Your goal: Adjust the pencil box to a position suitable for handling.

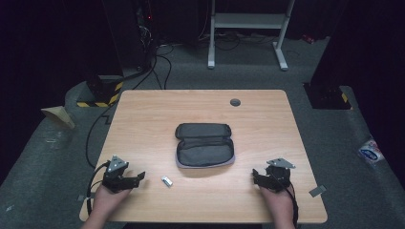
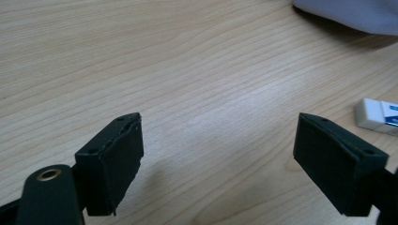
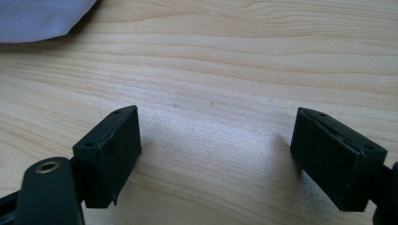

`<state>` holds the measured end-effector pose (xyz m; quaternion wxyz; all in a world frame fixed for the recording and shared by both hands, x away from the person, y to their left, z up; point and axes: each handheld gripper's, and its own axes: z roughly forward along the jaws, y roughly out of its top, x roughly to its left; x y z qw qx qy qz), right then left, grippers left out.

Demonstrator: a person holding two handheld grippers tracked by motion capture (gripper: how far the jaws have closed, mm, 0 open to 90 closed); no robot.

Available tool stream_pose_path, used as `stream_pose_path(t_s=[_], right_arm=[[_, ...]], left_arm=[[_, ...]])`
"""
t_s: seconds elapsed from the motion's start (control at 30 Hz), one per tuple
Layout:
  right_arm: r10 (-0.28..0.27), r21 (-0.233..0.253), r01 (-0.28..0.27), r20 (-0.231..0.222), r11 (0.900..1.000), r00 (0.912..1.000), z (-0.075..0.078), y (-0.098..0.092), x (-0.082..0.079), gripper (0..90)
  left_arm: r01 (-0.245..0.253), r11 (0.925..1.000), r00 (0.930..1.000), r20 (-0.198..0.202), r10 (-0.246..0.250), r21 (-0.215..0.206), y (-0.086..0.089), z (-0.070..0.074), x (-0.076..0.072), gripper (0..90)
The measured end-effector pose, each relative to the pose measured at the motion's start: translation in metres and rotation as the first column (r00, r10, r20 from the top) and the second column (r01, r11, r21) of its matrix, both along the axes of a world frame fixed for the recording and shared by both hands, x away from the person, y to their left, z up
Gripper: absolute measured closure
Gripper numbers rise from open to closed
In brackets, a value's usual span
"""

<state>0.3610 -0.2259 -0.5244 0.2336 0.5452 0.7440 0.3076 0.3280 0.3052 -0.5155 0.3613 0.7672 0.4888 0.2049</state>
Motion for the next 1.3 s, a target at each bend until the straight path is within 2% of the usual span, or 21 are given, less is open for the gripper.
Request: stream_pose_path(t_s=[0.13, 0.27, 0.53, 0.67, 0.97, 1.3], right_arm=[[-0.002, 0.000, 0.002, 0.000, 1.000, 1.0000, 0.000, 0.000, 0.000, 16.3], [0.001, -0.003, -0.001, 0.002, 1.000, 1.0000, 0.000, 0.000, 0.000, 16.3], [-0.005, 0.000, 0.005, 0.001, 1.000, 1.0000, 0.000, 0.000, 0.000, 16.5], [-0.002, -0.003, 0.002, 0.003, 1.000, 1.0000, 0.000, 0.000, 0.000, 16.5], [-0.002, -0.003, 0.002, 0.003, 1.000, 1.0000, 0.000, 0.000, 0.000, 16.4], [-0.002, -0.003, 0.002, 0.003, 1.000, 1.0000, 0.000, 0.000, 0.000, 16.4]], left_arm=[[0.032, 0.9995, 0.9994, 0.010, -0.032, -0.005, -0.006, 0.001, -0.003, 17.8], [0.059, 0.9978, 0.9982, 0.010, -0.059, -0.031, -0.013, 0.002, -0.006, 19.9], [0.125, 0.9919, 0.9921, 0.012, -0.125, -0.023, -0.033, 0.001, -0.011, 22.7], [0.137, 0.9903, 0.9903, 0.025, -0.137, -0.019, -0.040, 0.002, -0.013, 23.9], [0.161, 0.9866, 0.9867, 0.021, -0.161, -0.025, -0.051, 0.000, -0.014, 27.5], [0.186, 0.9826, 0.9822, 0.028, -0.186, -0.001, -0.064, -0.002, -0.014, 30.3]])
